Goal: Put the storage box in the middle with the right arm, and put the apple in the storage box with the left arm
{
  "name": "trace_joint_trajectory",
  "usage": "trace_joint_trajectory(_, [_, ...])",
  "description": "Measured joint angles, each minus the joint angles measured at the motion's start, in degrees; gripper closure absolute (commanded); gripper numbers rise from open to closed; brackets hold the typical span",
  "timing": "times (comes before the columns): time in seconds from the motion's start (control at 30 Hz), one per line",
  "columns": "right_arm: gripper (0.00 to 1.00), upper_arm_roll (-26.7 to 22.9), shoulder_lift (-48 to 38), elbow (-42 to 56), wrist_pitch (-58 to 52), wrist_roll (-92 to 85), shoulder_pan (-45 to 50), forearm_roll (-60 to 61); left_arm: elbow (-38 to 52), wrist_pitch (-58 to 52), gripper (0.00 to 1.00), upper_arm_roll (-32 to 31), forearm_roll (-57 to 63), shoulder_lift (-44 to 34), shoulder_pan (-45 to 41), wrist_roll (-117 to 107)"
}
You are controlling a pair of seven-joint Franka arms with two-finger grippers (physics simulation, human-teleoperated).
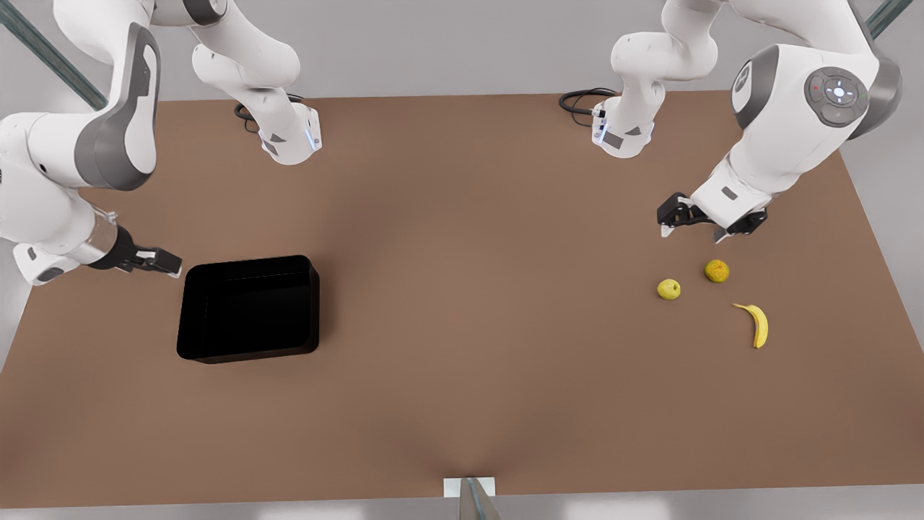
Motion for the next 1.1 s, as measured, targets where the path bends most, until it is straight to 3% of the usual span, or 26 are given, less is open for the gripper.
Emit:
trace_joint_trajectory(0.03, [0.00, 0.0, 0.1, -0.2, 0.2, 0.1, -0.2, 0.1, -1.9, 0.7, 0.00, 0.0, 0.0, 0.3, -0.2, 0.1])
trace_joint_trajectory(0.1, [0.00, -0.2, 1.2, -0.1, 0.6, 0.2, -0.4, -0.1, -17.4, 12.5, 0.00, 0.0, -0.1, 1.2, -0.8, -0.7])
trace_joint_trajectory(0.17, [0.00, 0.0, 3.1, -0.5, 2.0, -0.5, -3.0, 0.3, -19.9, 12.4, 0.00, -0.1, -0.1, 2.9, -1.1, -1.0])
trace_joint_trajectory(0.27, [0.00, 0.2, 3.2, -10.4, 12.2, -8.0, -7.2, 0.8, -26.9, 19.3, 0.00, -0.1, -0.2, 5.7, 0.3, -1.0])
trace_joint_trajectory(0.33, [0.00, 0.1, 4.0, -11.5, 13.6, -12.8, -9.5, 0.7, -41.1, 37.8, 0.00, 0.0, -0.2, 3.3, 1.3, -1.0])
trace_joint_trajectory(0.4, [0.00, 0.1, 4.8, -11.5, 13.8, -13.4, -10.7, 0.7, -52.0, 46.7, 0.00, -0.1, -0.1, -2.2, 1.2, -0.9])
trace_joint_trajectory(0.47, [0.00, 0.2, 6.3, -11.7, 14.7, -13.4, -10.6, 0.4, -53.2, 47.1, 0.00, 0.0, 0.1, -1.5, 1.7, -0.1])
trace_joint_trajectory(0.63, [0.00, 3.4, 6.0, -27.6, 36.4, -13.7, -15.7, -1.0, -52.0, 47.8, 0.00, 1.2, 2.4, 5.1, 11.0, -0.1])
trace_joint_trajectory(0.73, [0.00, 10.2, 6.1, -34.8, 46.3, -14.8, -22.6, -1.0, -51.9, 51.7, 0.00, 1.9, 2.3, 8.7, 12.7, -1.2])
trace_joint_trajectory(0.97, [0.00, 10.8, 9.5, -38.1, 50.1, -16.7, -25.0, -3.8, -50.2, 55.5, 0.00, 1.8, 2.3, 13.6, 14.7, -0.9])
trace_joint_trajectory(1.1, [0.00, 13.7, 12.9, -38.8, 53.1, -16.6, -28.6, -5.8, -47.6, 55.1, 0.00, 1.8, 2.7, 16.6, 15.2, 2.0])
